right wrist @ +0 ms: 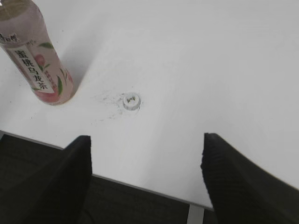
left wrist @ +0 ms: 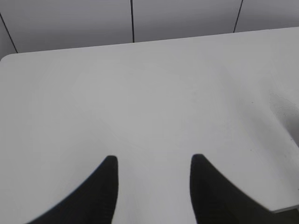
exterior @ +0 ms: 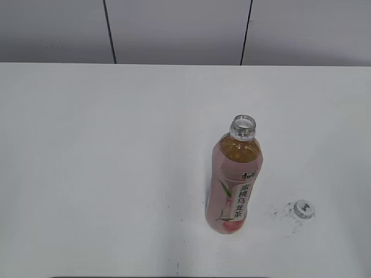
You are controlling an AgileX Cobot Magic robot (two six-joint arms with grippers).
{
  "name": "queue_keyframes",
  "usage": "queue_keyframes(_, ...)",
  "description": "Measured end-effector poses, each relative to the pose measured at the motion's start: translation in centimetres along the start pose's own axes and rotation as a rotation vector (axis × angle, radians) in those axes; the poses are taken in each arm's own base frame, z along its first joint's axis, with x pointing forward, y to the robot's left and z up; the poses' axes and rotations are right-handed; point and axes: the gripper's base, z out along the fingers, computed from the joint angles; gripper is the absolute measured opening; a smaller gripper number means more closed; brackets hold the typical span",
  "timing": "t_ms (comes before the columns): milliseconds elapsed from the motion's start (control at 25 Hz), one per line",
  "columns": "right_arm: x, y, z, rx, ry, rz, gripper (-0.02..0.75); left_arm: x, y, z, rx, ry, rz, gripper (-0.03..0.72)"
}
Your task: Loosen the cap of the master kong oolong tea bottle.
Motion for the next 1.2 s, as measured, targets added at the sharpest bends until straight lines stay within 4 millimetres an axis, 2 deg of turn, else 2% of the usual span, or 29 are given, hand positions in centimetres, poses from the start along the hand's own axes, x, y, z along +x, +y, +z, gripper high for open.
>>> queue_keyframes(160, 1.2, 0.2, -1.6, -0.003, -0.111, -0.015, 0.531, 0.0, 0.0, 0.0, 0.000, 0.001, 0.005, 0.311)
queue_keyframes(440, 1.6, 0.3, -1.5, -0.007, -0.109, -0.046, 0.491, 0.0, -0.2, 0.0, 0.019, 0.002, 0.034, 0.311)
queue_keyframes(1200, 1.6, 0.4, -1.5, -0.018, -0.110, -0.055, 0.490, 0.1, -0.3, 0.0, 0.032, 0.002, 0.038, 0.311)
